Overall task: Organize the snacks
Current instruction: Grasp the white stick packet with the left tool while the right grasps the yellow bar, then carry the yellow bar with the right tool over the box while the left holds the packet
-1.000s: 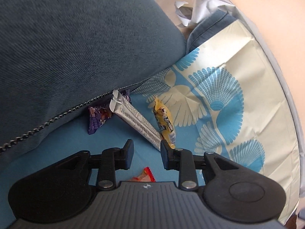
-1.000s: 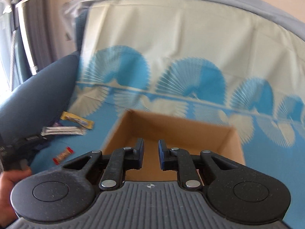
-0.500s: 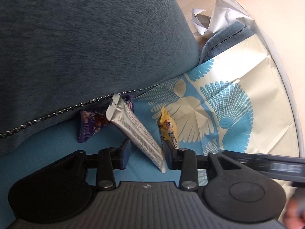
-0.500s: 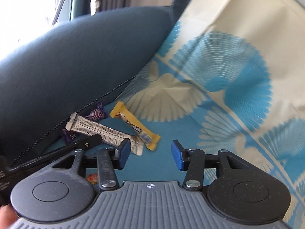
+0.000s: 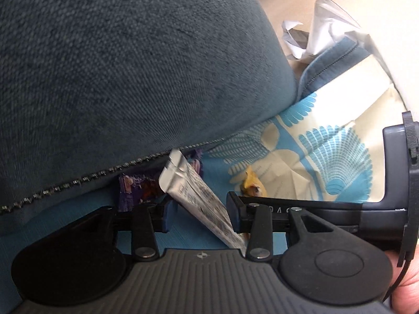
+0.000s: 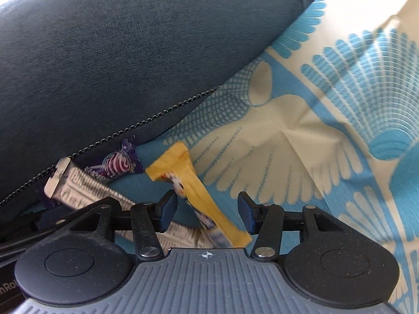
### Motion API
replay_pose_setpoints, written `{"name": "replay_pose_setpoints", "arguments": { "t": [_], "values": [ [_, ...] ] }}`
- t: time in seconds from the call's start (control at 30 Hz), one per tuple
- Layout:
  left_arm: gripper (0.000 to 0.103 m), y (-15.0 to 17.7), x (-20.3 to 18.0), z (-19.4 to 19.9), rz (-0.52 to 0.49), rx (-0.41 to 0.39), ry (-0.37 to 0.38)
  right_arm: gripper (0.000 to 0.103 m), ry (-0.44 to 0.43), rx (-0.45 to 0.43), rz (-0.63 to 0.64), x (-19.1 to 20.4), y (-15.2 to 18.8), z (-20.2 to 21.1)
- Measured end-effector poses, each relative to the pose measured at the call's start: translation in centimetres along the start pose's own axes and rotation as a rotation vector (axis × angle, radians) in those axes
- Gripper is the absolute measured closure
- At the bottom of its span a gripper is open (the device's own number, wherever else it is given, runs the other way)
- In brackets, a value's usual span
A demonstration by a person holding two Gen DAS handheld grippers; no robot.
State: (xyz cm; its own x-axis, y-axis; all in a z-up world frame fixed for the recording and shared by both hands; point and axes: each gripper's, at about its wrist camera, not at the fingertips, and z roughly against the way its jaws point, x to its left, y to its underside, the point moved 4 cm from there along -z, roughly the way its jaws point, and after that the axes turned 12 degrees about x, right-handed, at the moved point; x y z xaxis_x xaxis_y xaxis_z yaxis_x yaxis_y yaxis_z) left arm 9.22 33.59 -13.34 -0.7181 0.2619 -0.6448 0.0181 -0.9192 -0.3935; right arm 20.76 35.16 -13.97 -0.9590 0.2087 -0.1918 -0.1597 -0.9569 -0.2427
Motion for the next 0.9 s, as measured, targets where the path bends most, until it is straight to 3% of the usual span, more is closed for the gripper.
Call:
{"name": "replay_pose_setpoints", "arguments": {
  "t": [0.07,0.13,0.17,0.37,0.57,0.73,0.9],
  "values": [
    [0.065,-0.1,0.0,0.0,-0.003,-0.001,-0.001,0.07,-0.016,0.004,0.01,0.2,0.1,-0.2],
    [0.08,-0.1,0.0,0.1,-0.017,0.001,0.006,0.082,-0.004,0.0,0.032,0.6,0.4,-0.2],
    [0.08,-0.3,0.1,0.2,-0.021,0.001,0.014,0.089,-0.009,-0.002,0.029,0.7,0.6,0.0],
    [0.089,-0.3,-0.6,1.0,-0.071,-0.017,0.061,0.094,0.021,-0.029,-0.112,0.0,3.0,3.1],
    [0.093,0.0,-1.2,2.3,-0.142,-0.027,0.094,0.094,0.102,-0.066,-0.274,0.5,7.1,9.1],
    [0.096,0.6,-1.7,4.4,-0.241,-0.017,0.14,0.094,0.099,-0.158,-0.409,1.5,11.5,15.2],
    [0.096,1.4,-2.1,7.3,-0.404,-0.007,0.169,0.094,0.09,-0.231,-0.454,5.7,17.1,19.5]
  ]
}}
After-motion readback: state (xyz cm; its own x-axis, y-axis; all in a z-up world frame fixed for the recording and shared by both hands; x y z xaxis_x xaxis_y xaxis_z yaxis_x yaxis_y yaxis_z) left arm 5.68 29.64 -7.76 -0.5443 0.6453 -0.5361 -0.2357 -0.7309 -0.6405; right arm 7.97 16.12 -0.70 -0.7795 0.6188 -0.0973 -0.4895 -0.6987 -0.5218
